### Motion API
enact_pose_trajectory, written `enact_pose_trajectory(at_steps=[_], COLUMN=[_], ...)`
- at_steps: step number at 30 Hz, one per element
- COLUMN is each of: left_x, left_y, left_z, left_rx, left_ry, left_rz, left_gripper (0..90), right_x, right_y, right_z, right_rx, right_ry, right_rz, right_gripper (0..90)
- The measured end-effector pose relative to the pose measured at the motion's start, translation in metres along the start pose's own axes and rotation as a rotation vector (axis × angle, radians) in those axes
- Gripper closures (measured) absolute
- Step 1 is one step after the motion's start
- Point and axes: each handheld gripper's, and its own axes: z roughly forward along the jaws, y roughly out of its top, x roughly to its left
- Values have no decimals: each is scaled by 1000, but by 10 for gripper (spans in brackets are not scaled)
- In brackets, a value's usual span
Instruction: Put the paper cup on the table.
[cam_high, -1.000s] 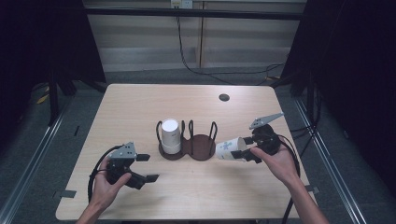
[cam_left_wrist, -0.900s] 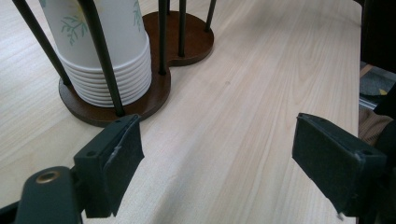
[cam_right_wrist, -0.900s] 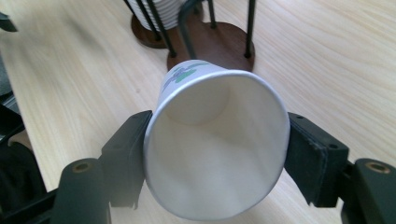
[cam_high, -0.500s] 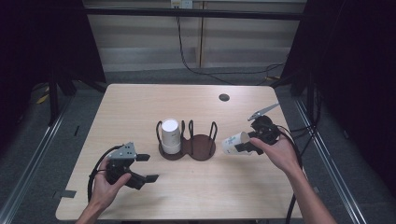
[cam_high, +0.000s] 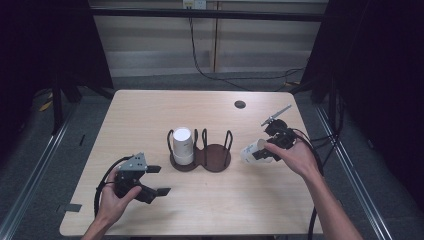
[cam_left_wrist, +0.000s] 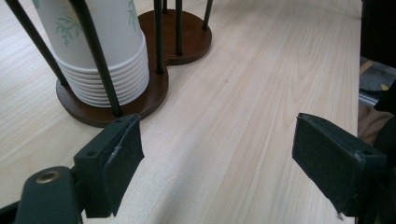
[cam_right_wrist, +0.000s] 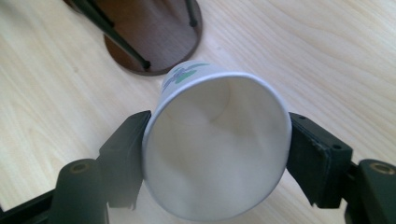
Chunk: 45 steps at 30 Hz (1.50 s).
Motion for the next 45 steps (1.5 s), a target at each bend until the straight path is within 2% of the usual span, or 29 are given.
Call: enact_pose_trajectory(at_steps=[2, 6, 8, 11, 12, 14, 15, 24, 30, 34, 37, 39, 45], left_x=[-1, -1, -1, 0, 0, -1, -1, -1, -1, -1, -1, -1, 0], left_y=[0, 1, 0, 0, 0, 0, 0, 0, -1, -1, -1, -1, -1], left_z=[2, 2, 2, 2, 2, 3, 3, 5, 5, 5, 5, 5, 5], left_rx=[-1, 18, 15, 12, 16, 20, 17, 31, 26, 26, 26, 28, 37], left_ry=[0, -1, 0, 0, 0, -1, -2, -3, -8, -8, -8, -5, -6], left_rz=[-7, 7, 8, 4, 5, 8, 5, 10, 11, 6, 7, 4, 14], left_gripper=[162, 162, 162, 162, 162, 162, 162, 162, 162, 162, 162, 162, 162], right_x=[-1, -4, -4, -4, -4, -4, -6, -9, -11, -11, -10, -11, -13], right_y=[1, 5, 8, 12, 14, 16, 18, 24, 25, 26, 25, 23, 20], right_z=[0, 0, -1, 0, 1, 3, 5, 19, 29, 30, 31, 32, 33], right_rx=[14, 62, 64, 94, 119, 129, 156, 228, 231, 234, 207, 162, 151], right_ry=[-6, -38, -44, -74, -88, -98, -105, -132, -141, -142, -148, -152, -141], right_rz=[2, 11, -4, -18, -14, -20, 4, 15, 15, 23, 27, 41, 57], right_gripper=[272, 271, 271, 271, 270, 270, 270, 253, 246, 240, 225, 211, 199])
